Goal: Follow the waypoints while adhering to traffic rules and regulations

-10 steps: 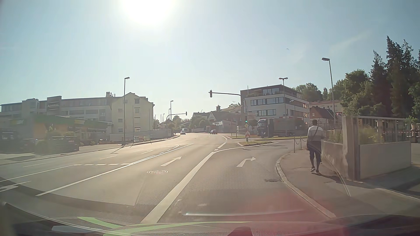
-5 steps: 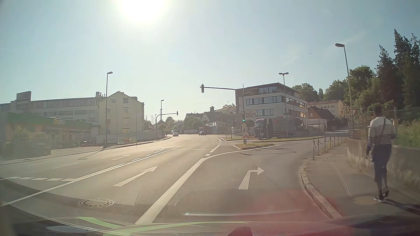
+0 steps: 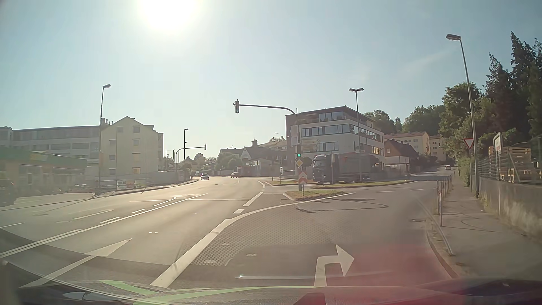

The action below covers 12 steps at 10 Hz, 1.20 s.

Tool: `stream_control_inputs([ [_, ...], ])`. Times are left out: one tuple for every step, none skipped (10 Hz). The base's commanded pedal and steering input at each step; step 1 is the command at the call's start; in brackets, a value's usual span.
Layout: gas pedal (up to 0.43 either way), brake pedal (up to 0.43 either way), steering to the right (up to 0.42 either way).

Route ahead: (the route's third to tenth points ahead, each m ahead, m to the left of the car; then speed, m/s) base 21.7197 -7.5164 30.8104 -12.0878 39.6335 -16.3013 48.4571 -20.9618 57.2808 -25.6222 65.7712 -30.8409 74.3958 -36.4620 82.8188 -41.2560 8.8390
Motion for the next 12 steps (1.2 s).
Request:
stream_control_inputs([
  [0.0,0.0,0.092],
  [0.079,0.0,0.095],
  [0.177,0.0,0.101],
  [0.177,0.0,0.108],
  [0.177,0.0,0.113],
  [0.189,0.0,0.119],
  [0.197,0.0,0.124],
  [0.197,0.0,0.129],
  [0.197,0.0,0.133],
  [0.197,0.0,0.135],
  [0.197,0.0,0.135],
  [0.197,0.0,0.134],
])
